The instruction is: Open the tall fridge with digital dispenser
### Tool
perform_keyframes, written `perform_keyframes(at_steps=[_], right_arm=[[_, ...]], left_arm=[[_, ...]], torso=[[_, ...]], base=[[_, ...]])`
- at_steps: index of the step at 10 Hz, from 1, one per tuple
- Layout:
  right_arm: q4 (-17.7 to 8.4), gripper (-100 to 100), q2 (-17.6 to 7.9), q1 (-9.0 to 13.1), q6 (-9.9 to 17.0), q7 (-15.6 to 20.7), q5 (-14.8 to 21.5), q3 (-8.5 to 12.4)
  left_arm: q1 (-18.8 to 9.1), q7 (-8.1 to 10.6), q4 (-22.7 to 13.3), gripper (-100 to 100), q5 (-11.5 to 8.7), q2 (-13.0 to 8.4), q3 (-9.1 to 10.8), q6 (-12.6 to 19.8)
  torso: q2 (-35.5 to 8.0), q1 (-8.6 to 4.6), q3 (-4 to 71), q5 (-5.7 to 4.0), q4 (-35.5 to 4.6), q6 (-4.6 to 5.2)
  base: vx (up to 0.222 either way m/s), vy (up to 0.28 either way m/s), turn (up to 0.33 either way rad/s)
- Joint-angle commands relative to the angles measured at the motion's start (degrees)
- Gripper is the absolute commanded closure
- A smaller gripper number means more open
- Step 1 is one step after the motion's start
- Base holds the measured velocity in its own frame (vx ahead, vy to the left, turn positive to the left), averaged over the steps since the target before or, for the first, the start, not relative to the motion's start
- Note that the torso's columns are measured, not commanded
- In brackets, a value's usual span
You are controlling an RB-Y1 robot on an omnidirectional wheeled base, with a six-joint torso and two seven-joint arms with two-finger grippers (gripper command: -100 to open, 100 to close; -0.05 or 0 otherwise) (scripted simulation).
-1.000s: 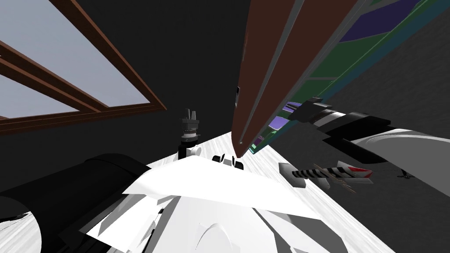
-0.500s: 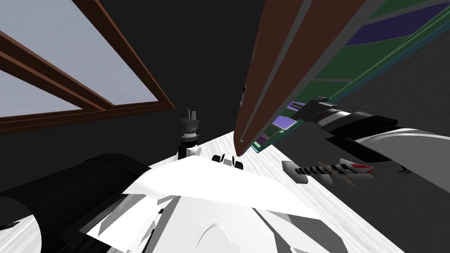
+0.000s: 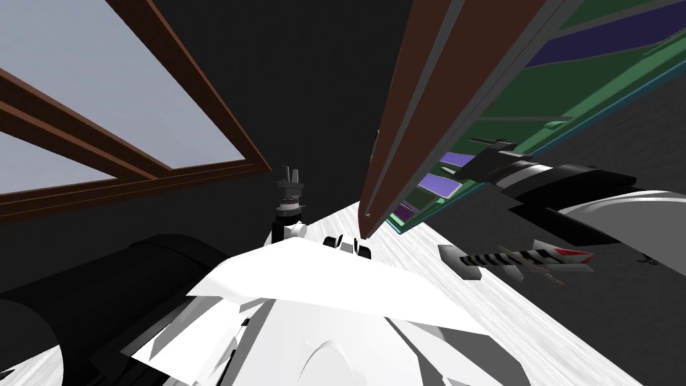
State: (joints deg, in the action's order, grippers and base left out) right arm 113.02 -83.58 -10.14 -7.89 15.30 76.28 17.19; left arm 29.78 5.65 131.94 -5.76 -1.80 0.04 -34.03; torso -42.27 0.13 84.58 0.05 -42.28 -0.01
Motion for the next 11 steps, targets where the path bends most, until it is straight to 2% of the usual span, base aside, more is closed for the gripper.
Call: perform_keyframes(at_steps=[1, 3, 4, 5, 6, 7, 8, 10, 11], right_arm=[[-2.2, -100, -0.6, 0.4, -0.4, 0.1, -0.4, 1.0], [-3.7, -100, -1.5, 0.3, -0.4, 0.0, -0.6, 1.8], [-2.8, -100, -2.0, -0.4, 0.7, -0.8, -0.2, 1.4], [-3.5, -100, -3.2, 0.0, 0.0, -1.4, -0.6, 2.1], [-3.2, -100, -2.8, 0.0, 0.5, -1.1, -0.4, 1.6], [-3.3, 100, -2.8, 0.0, 0.4, -1.2, -0.5, 1.6], [-4.2, 100, -3.2, -0.2, 0.5, -1.4, -0.4, 1.9], [-5.2, 100, -3.6, -0.5, 0.6, -1.6, -0.3, 2.3], [-5.7, 100, -3.8, -0.6, 0.6, -1.7, -0.3, 2.4]], left_arm=[[0.0, 0.00, 0.0, 0, 0.0, 0.0, 0.00, 0.0], [0.0, 0.00, 0.0, 0, 0.0, 0.0, 0.00, 0.0], [0.0, 0.00, 0.0, 0, 0.0, 0.0, 0.00, 0.0], [0.0, 0.00, 0.0, 0, 0.0, 0.0, 0.01, 0.0], [0.0, 0.00, 0.0, 0, 0.0, 0.0, 0.02, 0.0], [0.0, 0.00, 0.0, 0, 0.0, 0.0, 0.02, 0.0], [0.0, 0.00, 0.0, 0, 0.0, 0.0, 0.03, 0.0], [0.0, 0.00, 0.0, 0, 0.0, 0.0, 0.00, 0.0], [0.0, 0.00, 0.0, 0, 0.0, 0.0, 0.00, 0.0]], torso=[[-0.1, -0.17, -0.1, -0.06, 0.0, 0.01], [-0.1, -0.11, -0.1, -0.04, 0.0, 0.01], [-0.1, -0.07, -0.1, -0.03, 0.0, 0.01], [0.0, -0.57, 0.0, -0.15, 0.0, 0.00], [0.3, -0.57, 0.1, -0.21, 0.1, 0.00], [0.1, -0.51, 0.1, -0.18, 0.1, 0.01], [-0.1, -0.40, 0.0, -0.14, 0.0, 0.02], [-0.1, 0.63, 0.0, 0.20, 0.0, 0.00], [0.0, 0.43, 0.0, 0.17, 0.0, -0.02]], base=[[0.013, 0.264, -0.060], [-0.006, 0.289, -0.068], [-0.009, 0.137, -0.026], [0.084, 0.092, 0.011], [0.053, 0.055, -0.003], [0.006, 0.010, 0.001], [0.037, 0.161, -0.089], [0.038, 0.310, -0.124], [0.000, 0.278, -0.086]])
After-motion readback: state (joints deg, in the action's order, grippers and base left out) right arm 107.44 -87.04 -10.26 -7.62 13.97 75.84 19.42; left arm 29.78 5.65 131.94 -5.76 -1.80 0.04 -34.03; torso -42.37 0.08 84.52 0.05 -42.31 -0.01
